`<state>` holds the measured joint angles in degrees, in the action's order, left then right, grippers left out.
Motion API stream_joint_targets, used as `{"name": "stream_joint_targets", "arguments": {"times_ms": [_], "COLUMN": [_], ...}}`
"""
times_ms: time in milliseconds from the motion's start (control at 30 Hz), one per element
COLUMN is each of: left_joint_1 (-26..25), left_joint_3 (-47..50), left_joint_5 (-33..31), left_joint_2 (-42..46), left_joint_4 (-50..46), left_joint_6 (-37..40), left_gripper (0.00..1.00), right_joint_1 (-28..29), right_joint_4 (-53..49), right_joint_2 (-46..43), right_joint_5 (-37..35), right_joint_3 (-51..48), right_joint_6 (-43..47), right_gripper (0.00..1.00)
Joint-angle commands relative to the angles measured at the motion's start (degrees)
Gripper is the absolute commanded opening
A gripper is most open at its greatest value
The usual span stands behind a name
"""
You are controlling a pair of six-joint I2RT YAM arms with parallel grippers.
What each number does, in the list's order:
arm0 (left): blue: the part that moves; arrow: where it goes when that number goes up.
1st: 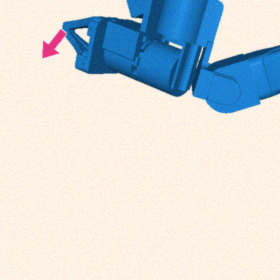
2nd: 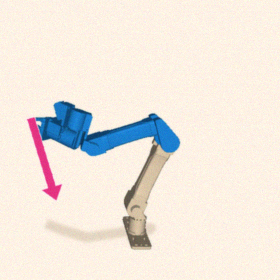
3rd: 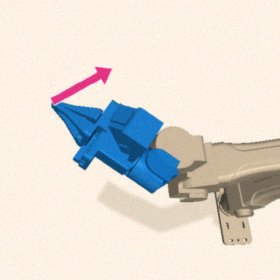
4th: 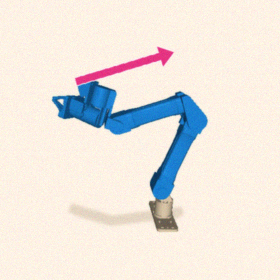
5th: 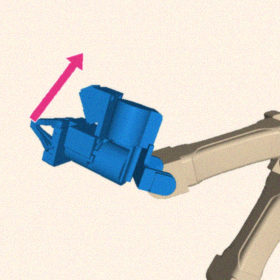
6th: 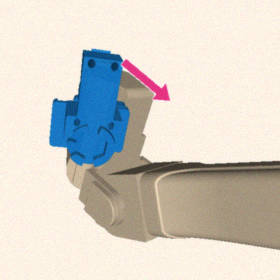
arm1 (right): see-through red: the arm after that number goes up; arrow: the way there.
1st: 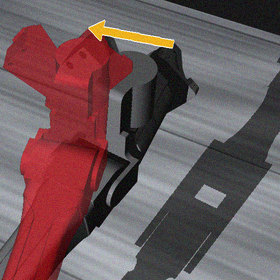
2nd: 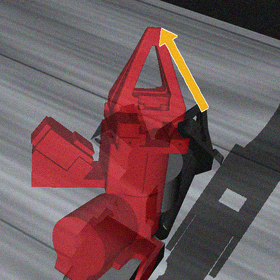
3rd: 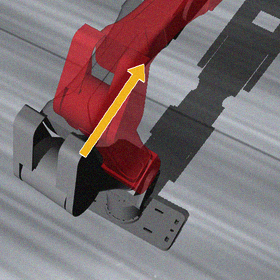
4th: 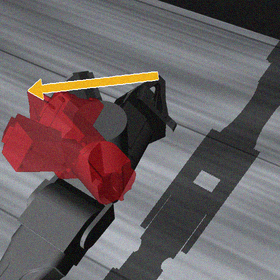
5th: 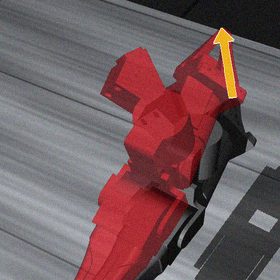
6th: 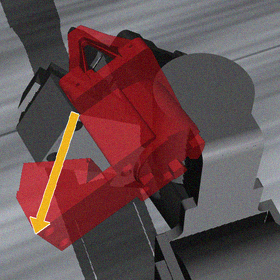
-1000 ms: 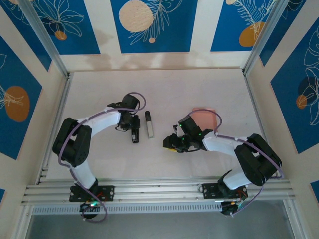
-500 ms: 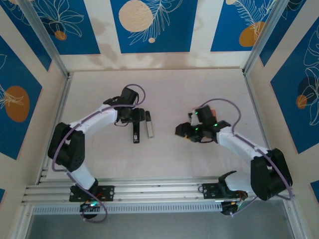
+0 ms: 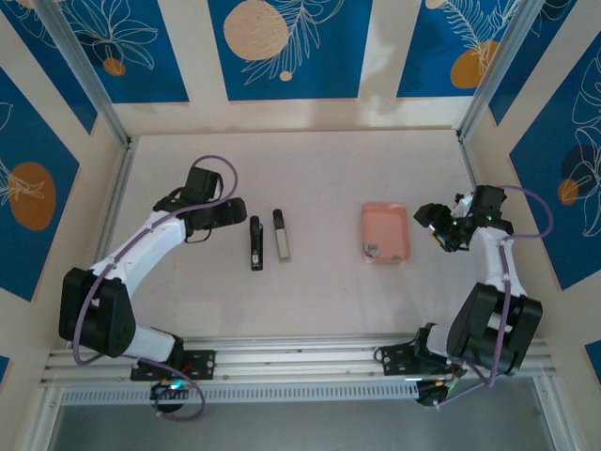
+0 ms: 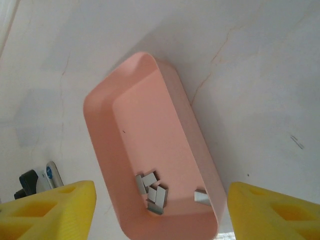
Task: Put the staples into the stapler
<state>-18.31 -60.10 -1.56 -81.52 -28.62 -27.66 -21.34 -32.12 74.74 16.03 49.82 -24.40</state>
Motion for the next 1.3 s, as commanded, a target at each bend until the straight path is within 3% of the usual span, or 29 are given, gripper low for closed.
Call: {"name": "stream_joint_targets", "arguments": {"times_ms": [0,367,733,900,1067,1267], "left_joint_1": [1.4,3.5,4.0,4.1,4.4,4.9], "left_joint_3": [2.0,4.0,3.6,3.5,3.9,4.9], "left_joint_5": [0.5,1.0,1.1,1.2,1.2,1.3], "left_joint_2": [0.8,0.3,-1.0,-0.7,-0.4,0.1], "left_joint_4": [1.7,3.3,3.5,3.2,3.3,5.6], "left_joint_6": [1.4,1.9,1.9,2.1,2.6,2.4], "left_gripper": [0.83,0.84,0.84,0.85,0.85,0.87], "right_joint_1": [0.8,7.8,23.8,30.0,30.4,31.2], "right_joint_4": [4.1,9.6,10.0,7.4,4.0,5.7], "right_joint_2": [5.1,20.9,24.2,23.6,19.6,12.3], "right_joint_5": [5.5,4.6,1.5,-3.6,-6.7,-4.5], "right_joint_3": [1.1,6.3,8.7,8.9,7.1,0.8], "right_joint_6": [1.8,4.2,-2.9,-6.1,-6.5,-11.2], "right_gripper": [0.7,0.7,0.7,0.71,0.71,0.71]}}
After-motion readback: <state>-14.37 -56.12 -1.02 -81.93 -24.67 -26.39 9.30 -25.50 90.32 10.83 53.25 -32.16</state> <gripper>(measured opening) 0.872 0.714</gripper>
